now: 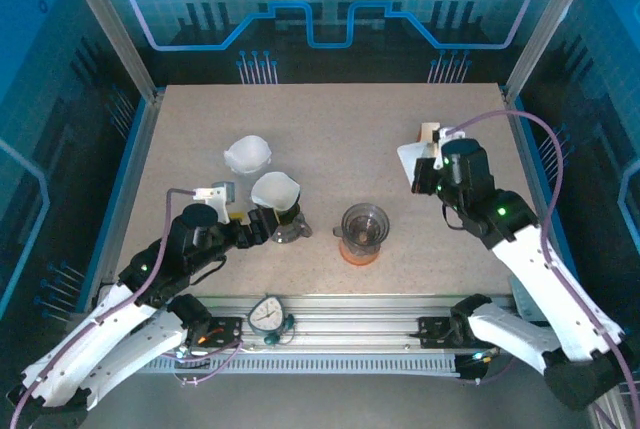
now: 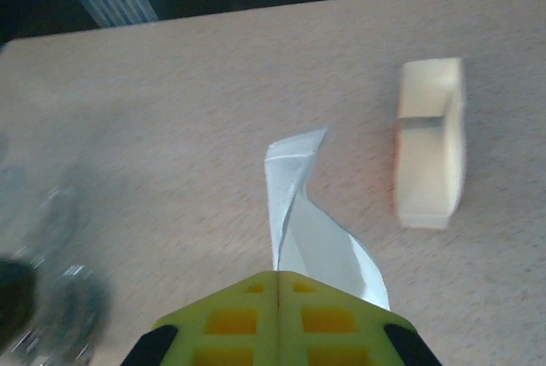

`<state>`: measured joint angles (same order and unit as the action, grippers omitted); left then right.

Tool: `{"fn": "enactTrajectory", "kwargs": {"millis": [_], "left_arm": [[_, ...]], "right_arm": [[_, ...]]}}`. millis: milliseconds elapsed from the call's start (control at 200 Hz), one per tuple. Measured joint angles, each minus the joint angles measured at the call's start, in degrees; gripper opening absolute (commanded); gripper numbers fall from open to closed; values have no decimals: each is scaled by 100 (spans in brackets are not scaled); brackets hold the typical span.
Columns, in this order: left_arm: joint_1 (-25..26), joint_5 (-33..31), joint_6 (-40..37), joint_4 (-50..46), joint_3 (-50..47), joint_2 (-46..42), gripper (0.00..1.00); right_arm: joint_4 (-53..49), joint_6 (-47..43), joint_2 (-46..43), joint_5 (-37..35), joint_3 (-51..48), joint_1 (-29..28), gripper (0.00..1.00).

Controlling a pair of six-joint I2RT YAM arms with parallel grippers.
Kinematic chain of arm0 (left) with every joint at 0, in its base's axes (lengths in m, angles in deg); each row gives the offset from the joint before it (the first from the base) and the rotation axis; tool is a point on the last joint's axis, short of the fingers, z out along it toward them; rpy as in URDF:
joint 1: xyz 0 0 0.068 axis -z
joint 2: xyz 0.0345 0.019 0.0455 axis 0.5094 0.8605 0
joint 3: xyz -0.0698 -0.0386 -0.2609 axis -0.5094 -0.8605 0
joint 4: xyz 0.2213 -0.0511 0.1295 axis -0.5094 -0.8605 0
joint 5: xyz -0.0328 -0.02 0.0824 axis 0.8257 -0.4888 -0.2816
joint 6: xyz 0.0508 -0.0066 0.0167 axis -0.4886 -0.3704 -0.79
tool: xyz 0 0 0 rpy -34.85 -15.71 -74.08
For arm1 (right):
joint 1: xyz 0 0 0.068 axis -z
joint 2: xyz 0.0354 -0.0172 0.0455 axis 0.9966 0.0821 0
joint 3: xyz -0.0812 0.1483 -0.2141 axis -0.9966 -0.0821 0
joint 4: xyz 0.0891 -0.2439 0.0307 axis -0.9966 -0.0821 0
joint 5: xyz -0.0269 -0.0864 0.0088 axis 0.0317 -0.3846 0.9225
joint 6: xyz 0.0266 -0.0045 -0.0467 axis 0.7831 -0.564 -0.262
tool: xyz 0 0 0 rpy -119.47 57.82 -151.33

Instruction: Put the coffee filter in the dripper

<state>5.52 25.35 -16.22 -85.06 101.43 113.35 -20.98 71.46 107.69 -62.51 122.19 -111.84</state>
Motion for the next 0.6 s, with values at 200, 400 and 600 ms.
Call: {"fn": "enactTrajectory", "kwargs": {"millis": [200, 400, 600], "left_arm": [[0, 0, 7, -79, 52, -66, 99], [0, 0, 7, -87, 74, -68, 99], [0, 2, 7, -87, 74, -70, 99]], "right_arm": [[-1287, -22, -162, 688, 804, -577, 0], [-2420, -61, 76, 1176, 1888, -942, 0], [-3397, -96, 695, 1294, 2461, -1453, 0]]}}
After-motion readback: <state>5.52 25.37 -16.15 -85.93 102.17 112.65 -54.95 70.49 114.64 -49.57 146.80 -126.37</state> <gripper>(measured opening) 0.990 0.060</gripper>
